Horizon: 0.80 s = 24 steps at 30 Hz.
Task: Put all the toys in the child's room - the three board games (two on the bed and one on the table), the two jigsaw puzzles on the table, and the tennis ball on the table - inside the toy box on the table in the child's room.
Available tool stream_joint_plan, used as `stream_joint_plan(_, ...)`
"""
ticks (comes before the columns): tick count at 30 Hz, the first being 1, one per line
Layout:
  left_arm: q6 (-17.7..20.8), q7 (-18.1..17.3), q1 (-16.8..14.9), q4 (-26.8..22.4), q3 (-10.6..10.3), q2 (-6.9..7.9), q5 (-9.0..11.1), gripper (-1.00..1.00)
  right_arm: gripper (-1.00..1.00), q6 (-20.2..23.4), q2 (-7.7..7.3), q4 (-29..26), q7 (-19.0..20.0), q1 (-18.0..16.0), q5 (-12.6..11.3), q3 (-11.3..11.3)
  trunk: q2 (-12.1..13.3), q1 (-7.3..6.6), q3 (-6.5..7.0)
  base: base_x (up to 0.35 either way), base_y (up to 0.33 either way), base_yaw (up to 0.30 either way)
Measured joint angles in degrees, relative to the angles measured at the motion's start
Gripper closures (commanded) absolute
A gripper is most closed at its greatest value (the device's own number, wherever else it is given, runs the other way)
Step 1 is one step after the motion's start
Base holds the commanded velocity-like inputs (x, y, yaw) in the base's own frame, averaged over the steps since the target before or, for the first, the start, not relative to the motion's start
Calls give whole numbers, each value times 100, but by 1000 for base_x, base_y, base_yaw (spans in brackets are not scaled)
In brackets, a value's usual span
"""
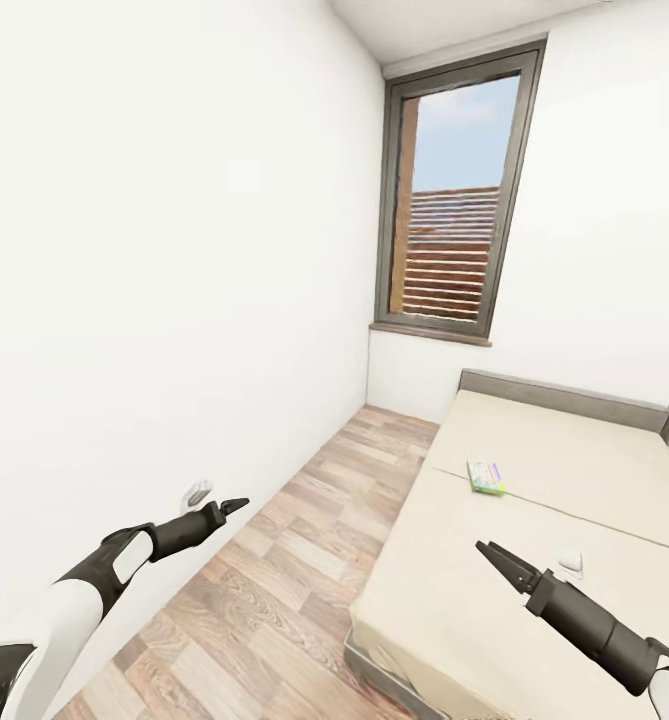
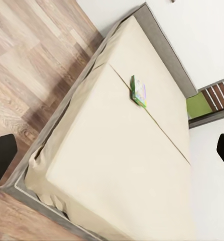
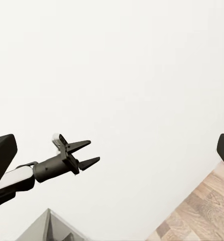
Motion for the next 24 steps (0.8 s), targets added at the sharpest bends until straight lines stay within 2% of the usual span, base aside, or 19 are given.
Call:
stream_joint_plan(17, 0, -4, 0, 0, 0, 2, 0, -100, -100, 12, -28, 34, -3, 0, -22, -18, 0, 0, 116, 0, 0, -210)
stream_joint_plan(24, 50, -9, 0, 0, 5, 86, 4, -100, -100, 139, -6, 9, -20, 0, -54, -278, 0, 0, 164, 0, 0, -210)
